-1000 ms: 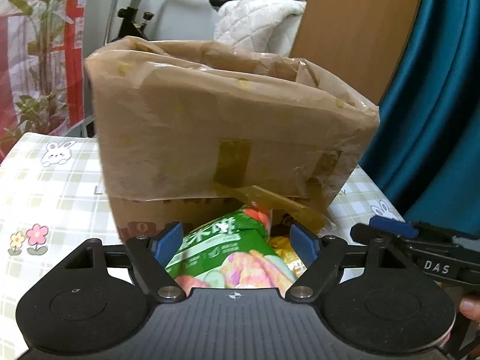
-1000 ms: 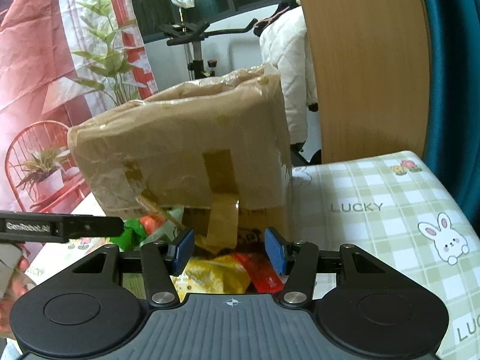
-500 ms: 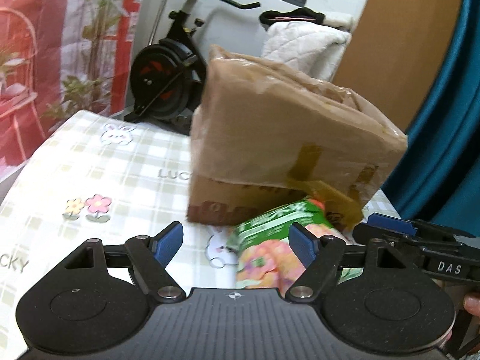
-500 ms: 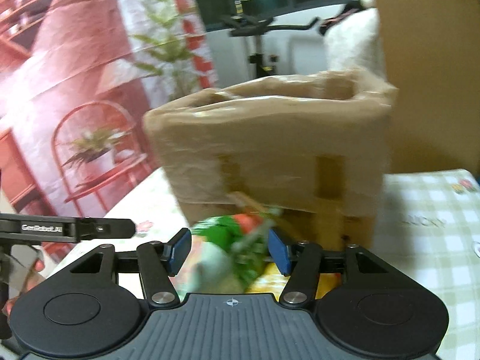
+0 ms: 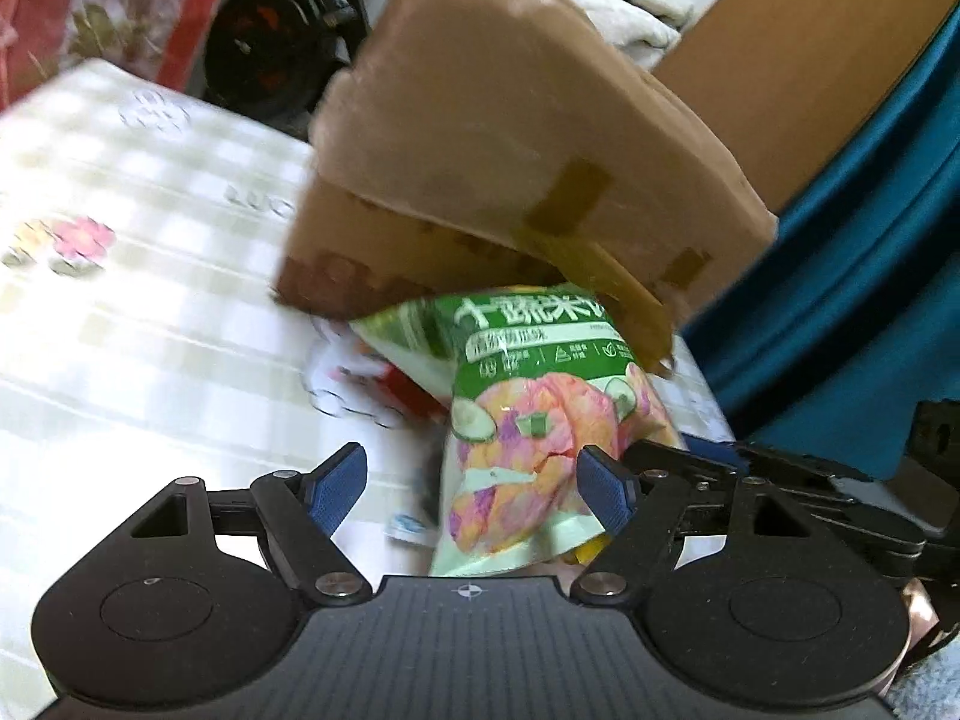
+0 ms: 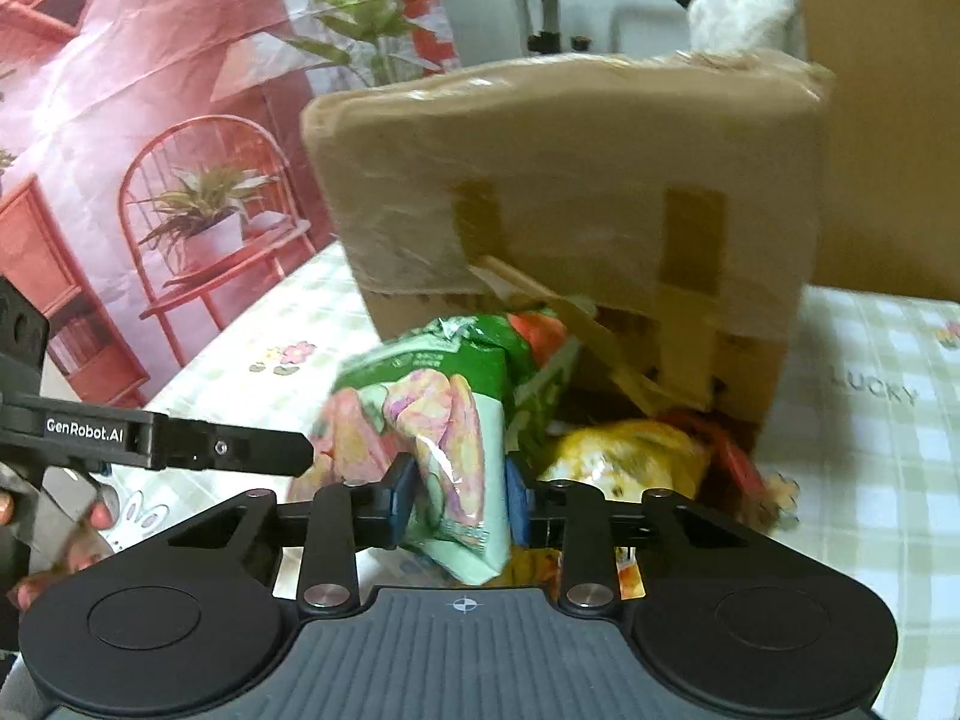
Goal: Organize snacks
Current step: 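Grasp the green-and-pink chip bag with the left tool while the right tool grasps it too, then lift the chip bag over the box and open both tools to drop it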
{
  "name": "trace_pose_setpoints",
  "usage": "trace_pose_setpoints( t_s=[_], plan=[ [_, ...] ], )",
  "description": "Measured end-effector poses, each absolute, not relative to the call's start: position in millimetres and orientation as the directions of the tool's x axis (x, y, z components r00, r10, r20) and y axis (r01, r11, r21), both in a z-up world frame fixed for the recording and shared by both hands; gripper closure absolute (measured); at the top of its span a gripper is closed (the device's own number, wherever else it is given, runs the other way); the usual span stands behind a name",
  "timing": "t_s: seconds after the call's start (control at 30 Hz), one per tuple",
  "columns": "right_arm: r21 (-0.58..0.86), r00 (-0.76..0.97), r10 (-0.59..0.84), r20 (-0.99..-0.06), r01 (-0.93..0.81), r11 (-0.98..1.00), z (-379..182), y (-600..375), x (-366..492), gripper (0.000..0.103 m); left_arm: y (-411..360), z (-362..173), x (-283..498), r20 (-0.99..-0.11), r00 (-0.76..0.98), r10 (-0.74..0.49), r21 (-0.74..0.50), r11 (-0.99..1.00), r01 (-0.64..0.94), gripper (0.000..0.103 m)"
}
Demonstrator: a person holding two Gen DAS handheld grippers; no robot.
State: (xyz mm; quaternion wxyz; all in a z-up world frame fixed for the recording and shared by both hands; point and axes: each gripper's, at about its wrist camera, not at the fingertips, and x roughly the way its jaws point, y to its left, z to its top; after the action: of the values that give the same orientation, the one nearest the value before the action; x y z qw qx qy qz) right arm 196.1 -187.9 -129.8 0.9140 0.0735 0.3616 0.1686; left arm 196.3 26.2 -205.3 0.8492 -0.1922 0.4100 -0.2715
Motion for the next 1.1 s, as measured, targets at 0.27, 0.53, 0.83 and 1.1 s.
trace_pose_setpoints(
  t_s=[0.27,0.53,0.83,1.1],
  plan=[
    [0.248,0.678,0.334,-0.655,-0.224,0.942,-148.8,-192.9,198.8,0.081,-1.4,-224.9,197.0,-0.591,0.473,-0.653,-0.558,0.755,0.345,0.047],
    [0.247,0.675,0.382,-0.632,-0.292,0.924,-132.1,-178.2,193.9,0.083,20.1,-197.8,170.3,-0.593,0.521,-0.614,-0.469,0.789,0.396,0.066],
    [0.221,0.680,0.500,-0.535,-0.459,0.860,-81.0,-133.2,184.7,0.084,67.1,-147.4,121.2,-0.526,0.671,-0.522,-0.422,0.846,0.327,0.067],
    [0.162,0.756,0.526,-0.389,-0.506,0.847,-8.5,-134.8,182.7,0.084,58.6,-83.8,124.9,-0.402,0.768,-0.498,-0.329,0.862,0.387,0.067]
  ],
)
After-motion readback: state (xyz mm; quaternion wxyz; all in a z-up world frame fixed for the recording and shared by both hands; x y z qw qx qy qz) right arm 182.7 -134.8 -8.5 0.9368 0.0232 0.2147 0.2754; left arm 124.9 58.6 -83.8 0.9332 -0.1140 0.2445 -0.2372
